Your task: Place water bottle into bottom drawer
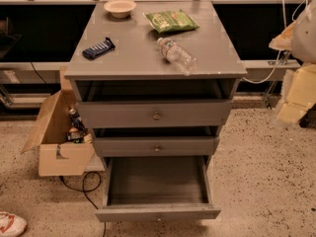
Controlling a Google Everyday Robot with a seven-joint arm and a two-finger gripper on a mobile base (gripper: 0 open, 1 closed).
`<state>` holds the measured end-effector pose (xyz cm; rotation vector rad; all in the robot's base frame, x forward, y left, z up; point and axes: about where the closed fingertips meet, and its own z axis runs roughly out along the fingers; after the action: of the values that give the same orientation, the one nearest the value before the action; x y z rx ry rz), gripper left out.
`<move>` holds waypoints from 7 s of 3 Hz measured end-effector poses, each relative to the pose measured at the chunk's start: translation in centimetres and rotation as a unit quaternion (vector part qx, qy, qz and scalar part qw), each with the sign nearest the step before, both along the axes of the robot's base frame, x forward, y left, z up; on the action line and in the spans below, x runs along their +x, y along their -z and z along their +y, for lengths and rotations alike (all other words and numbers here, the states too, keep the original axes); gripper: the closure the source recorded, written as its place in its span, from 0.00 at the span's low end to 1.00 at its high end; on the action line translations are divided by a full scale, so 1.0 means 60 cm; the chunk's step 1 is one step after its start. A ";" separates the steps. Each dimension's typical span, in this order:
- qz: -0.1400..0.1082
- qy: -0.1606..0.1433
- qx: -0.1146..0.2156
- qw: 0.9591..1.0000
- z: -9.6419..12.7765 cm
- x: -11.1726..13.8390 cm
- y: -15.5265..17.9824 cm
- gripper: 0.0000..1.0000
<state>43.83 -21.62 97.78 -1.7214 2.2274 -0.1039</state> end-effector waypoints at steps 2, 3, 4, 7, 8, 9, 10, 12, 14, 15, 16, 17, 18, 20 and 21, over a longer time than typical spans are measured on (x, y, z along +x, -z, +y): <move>-0.019 0.010 0.059 0.998 0.031 0.053 0.000 0.00; -0.011 0.036 0.119 0.992 0.085 0.146 0.024 0.00; -0.002 0.081 0.149 0.986 0.119 0.201 0.042 0.00; -0.042 0.183 0.184 0.965 0.175 0.335 0.081 0.00; -0.037 0.195 0.194 0.961 0.177 0.368 0.097 0.00; -0.027 0.207 0.203 0.957 0.180 0.391 0.115 0.00; -0.029 0.213 0.206 0.955 0.192 0.412 0.132 0.00; -0.042 0.230 0.220 0.947 0.196 0.475 0.165 0.00; -0.026 0.246 0.221 0.943 0.225 0.526 0.211 0.00; -0.021 0.249 0.218 0.944 0.235 0.535 0.220 0.00; -0.023 0.247 0.223 0.943 0.240 0.533 0.220 0.27; -0.030 0.236 0.235 0.943 0.243 0.520 0.211 0.50; -0.019 0.196 0.248 0.949 0.257 0.491 0.209 0.73; -0.034 0.057 0.281 0.957 0.263 0.385 0.153 1.00; -0.052 -0.012 0.289 0.956 0.253 0.307 0.135 1.00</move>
Offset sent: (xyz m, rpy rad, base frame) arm 0.0813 0.0425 -0.0027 0.3047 -0.0667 -0.0548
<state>62.27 -6.46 89.65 -1.3779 1.9004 0.4148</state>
